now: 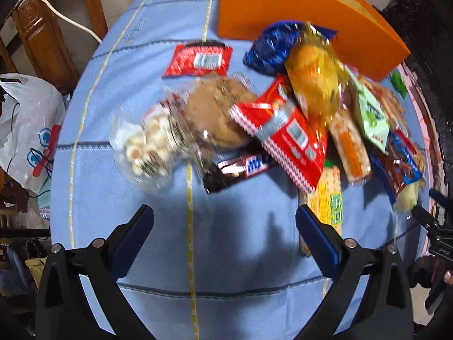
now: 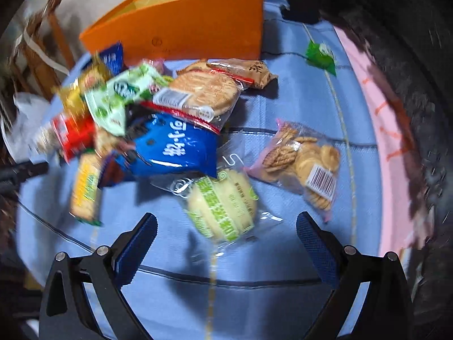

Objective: Organize snacks
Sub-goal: 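Grasp the WEIDAN cracker pack with left tool while right tool grasps the round bun bag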

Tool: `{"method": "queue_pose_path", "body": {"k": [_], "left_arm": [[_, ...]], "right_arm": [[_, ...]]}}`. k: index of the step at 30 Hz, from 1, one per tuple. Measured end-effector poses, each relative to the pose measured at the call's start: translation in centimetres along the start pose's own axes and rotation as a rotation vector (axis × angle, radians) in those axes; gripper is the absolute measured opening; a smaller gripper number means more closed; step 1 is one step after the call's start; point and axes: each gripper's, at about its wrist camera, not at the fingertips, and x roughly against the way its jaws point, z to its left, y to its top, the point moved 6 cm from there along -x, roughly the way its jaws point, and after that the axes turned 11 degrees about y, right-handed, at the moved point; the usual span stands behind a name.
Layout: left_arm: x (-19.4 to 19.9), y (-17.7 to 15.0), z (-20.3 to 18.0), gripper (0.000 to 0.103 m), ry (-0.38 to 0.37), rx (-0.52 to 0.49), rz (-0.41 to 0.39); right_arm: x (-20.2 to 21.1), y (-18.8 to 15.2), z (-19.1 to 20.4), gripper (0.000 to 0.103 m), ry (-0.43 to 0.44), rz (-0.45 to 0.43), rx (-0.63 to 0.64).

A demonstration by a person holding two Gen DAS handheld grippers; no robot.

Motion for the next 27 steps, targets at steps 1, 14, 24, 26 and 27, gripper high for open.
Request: {"method": "queue_pose_path", "body": {"k": [1,14,24,26,27], "left_arm": [[-0.1,-0.3,-0.2,0.098,-0.002,-0.006,0.005],[-1.4,-1.3,-7.6,0.098,-0.098,-0.032,0.104],[-2.6,-0.8,-10.2,0.047,0.046,-0.105,0.062],[-2.5,-1.0,-10.0,0.047,0.030,-0.097,0.074],[-2.3,-1.2,-9.7,0.047,0.029,-0.093,0.075]], "right_arm": [[-0.6,0.1,0.1,0.099,-0.020,0.018,0.035],[-3.1,-1.3,1.4,0.055,0.247,0.127,0.043],[-1.8,-5.6,0.9,0.055,0.356,0.189,0.017],[-1.0,-5.2,1.3,0.055,0.364,0.177,0.030],[-0.2,-4.8,1.7,0.055,0.374,0.168,0.036]]}}
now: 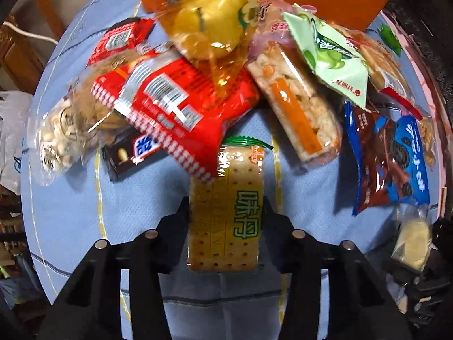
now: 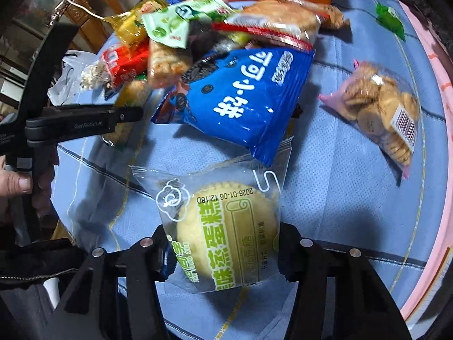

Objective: Organize snacks
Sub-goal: 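Grasp the WEIDAN cracker pack with left tool while right tool grasps the round bun bag, then lower the cracker pack and bun bag into the orange box and open both tools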

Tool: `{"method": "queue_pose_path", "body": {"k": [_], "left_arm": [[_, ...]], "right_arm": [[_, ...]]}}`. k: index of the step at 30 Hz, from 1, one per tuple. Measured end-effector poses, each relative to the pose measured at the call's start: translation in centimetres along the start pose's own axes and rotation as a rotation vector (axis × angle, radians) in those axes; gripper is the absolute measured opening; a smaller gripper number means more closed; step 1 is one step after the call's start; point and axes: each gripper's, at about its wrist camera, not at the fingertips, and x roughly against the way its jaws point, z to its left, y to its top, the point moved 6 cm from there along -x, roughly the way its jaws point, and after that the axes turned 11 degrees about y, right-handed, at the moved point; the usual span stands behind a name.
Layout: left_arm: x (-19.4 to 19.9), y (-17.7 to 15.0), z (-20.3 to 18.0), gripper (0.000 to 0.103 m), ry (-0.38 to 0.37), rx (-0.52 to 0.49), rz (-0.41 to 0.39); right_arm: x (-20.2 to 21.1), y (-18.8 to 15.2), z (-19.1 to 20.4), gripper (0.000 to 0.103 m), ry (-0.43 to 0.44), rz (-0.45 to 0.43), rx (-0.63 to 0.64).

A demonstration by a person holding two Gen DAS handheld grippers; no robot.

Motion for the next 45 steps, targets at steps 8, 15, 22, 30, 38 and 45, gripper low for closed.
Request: {"method": "queue_pose_path", "body": {"k": [8,15,22,30,38,45], "left_arm": [[4.9,-1.5,4.8,0.046,-0.044,0.075,-0.091],[8.9,0.3,6.2,0.046,-0.115,0.139,-0.176],[11.1,2.1,6.6,0.046,-0.142,0.139,-0.229],[16.4,5.6,7.1,0.047,-0.179,0.111,-0.359],[17.4,12.0,7.3,0.047,-0.172,0.089,-0.434],[18.4,21.3,6.3,0.047,-0.182,0.080,-0.505]], "right_arm": [[4.5,4.0,4.2,0.055,0.138,-0.089,0.073],[7.3,7.2,8.0,0.055,0.227,-0.156,0.126],[8.2,8.9,8.1,0.055,0.188,-0.218,0.119],[9.3,12.4,6.5,0.055,0.162,-0.300,0.070],[12.3,18.6,3.4,0.055,0.105,-0.435,0.039],[13.7,26.3,1.3,0.055,0.046,-0.514,0.029]]}}
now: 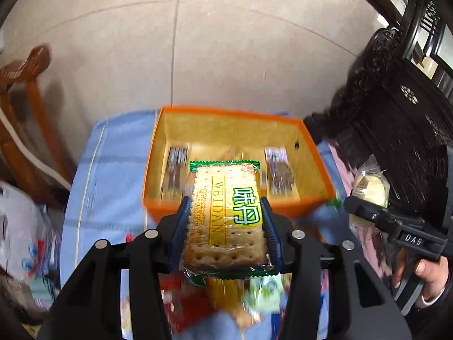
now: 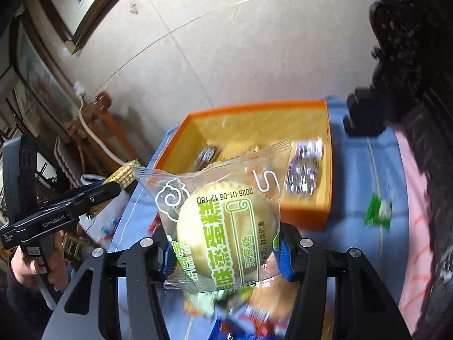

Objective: Organize snacks
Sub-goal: 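Lower the cracker pack and bun bag into the orange box and open both tools, then move both open tools back over the snack pile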

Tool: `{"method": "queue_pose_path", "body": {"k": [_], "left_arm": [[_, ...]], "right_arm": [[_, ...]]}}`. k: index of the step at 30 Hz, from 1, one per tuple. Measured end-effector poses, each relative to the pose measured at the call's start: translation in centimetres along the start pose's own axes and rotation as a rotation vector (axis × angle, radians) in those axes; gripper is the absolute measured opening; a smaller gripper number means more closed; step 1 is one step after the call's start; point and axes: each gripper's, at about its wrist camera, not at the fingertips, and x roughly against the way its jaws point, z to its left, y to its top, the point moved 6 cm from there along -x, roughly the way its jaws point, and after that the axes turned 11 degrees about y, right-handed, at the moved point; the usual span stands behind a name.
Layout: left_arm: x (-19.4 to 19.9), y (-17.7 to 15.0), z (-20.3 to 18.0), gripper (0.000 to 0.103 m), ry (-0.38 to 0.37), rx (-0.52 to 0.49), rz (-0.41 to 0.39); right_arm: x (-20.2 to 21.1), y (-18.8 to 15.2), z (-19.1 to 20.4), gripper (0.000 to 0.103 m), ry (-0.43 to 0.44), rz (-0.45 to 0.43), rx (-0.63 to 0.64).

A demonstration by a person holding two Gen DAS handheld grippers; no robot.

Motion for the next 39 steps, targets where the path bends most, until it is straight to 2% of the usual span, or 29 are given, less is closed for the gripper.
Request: {"method": "queue_pose_path", "body": {"k": [6,8,9,10,11,12,13,15,18,21,24,26,30,34,39], "left_arm": [[-3.6,5.1,-1.4,0.047,0.004,-0.003,-0.028],[-5.9,6.1,-1.7,0.048,0.009,0.002,-0.010],[-6.9,6.3,-2.0,0.061,-0.002,0.008,0.002],[-8.1,6.3,-2.4,0.073,-0.028,0.014,0.021],[-9.0,6.0,-2.6,0.091,-0.033,0.020,0.047],[-9.6,5.7,-2.5,0.093,-0.014,0.024,0.066],[-10.0,5.1,-2.5,0.093,0.007,0.024,0.090],[-10.3,4.0,-2.4,0.093,0.006,0.018,0.116],[-10.1,2.4,-2.0,0.093,0.025,0.016,0.140],[-8.8,0.7,-1.7,0.093,0.038,0.004,0.147],[-7.1,-1.0,-1.1,0.093,0.075,-0.019,0.150],[-5.9,-2.2,-0.2,0.093,0.085,-0.012,0.143],[-4.1,-5.8,1.8,0.093,0.105,-0.013,0.179],[-2.9,-9.3,4.8,0.093,0.126,0.040,0.215],[-2.0,-13.6,8.5,0.093,0.186,0.089,0.262]], "right_arm": [[-4.2,4.0,-2.9,0.055,-0.051,-0.002,-0.027],[-5.5,4.7,-3.8,0.057,-0.070,-0.007,-0.049],[-6.1,4.9,-4.1,0.064,-0.084,-0.011,-0.060],[-6.9,4.9,-5.0,0.080,-0.141,-0.003,-0.084],[-7.2,4.8,-5.4,0.084,-0.190,0.002,-0.101],[-7.3,4.5,-5.9,0.084,-0.236,-0.007,-0.117],[-7.2,4.1,-5.9,0.085,-0.221,-0.018,-0.121],[-7.0,2.9,-5.7,0.086,-0.183,-0.021,-0.132],[-6.2,1.4,-5.7,0.089,-0.182,-0.018,-0.144],[-5.0,-0.2,-5.6,0.095,-0.165,-0.012,-0.169],[-3.4,-2.7,-4.8,0.096,-0.154,0.003,-0.180],[-2.3,-5.0,-4.3,0.097,-0.173,0.027,-0.183],[-0.7,-9.5,-3.2,0.097,-0.179,0.074,-0.171],[0.5,-13.4,-2.5,0.097,-0.214,0.104,-0.129],[1.3,-17.2,-2.6,0.097,-0.221,0.137,-0.193]]}}
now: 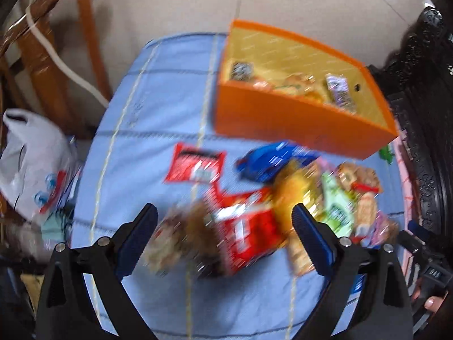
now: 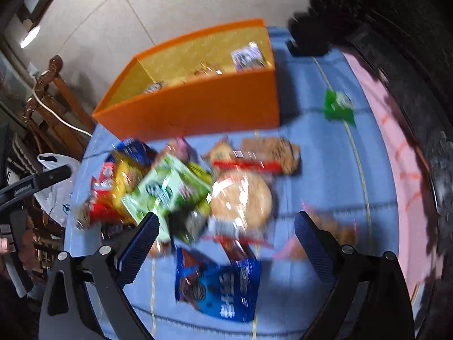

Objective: Organize snacks
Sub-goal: 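Move both open tools back over the snack pile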

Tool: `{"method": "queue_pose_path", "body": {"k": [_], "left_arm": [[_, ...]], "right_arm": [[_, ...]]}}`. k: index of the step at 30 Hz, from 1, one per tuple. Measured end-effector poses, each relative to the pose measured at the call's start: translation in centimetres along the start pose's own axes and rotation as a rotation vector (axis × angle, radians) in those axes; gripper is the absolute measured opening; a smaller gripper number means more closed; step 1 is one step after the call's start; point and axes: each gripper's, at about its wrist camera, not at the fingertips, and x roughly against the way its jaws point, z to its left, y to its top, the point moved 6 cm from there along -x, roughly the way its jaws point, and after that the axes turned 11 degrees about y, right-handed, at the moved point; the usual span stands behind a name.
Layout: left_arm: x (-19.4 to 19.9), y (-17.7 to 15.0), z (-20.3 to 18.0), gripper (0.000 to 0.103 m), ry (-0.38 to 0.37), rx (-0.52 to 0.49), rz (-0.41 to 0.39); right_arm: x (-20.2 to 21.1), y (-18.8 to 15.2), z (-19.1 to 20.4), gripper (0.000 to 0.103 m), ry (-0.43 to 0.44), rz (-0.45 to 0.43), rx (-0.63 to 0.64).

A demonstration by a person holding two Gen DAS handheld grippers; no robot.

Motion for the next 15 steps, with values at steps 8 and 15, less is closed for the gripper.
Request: {"method": "queue_pose_path", "body": {"k": [8,15], "left_arm": [[-1.4,-4.9,3.1,0.093,0.074,-0.016,0.067],[-2.4,-7.2,5.3,0.093,0.082,-0.016,0.077]], "right_arm": [[-0.1,-2.7,-0.5,0.097,-0.008,0.041,-0.083],[-0.2,-3.5,1.4,0.097,-0.073,0.046,0.068]]}}
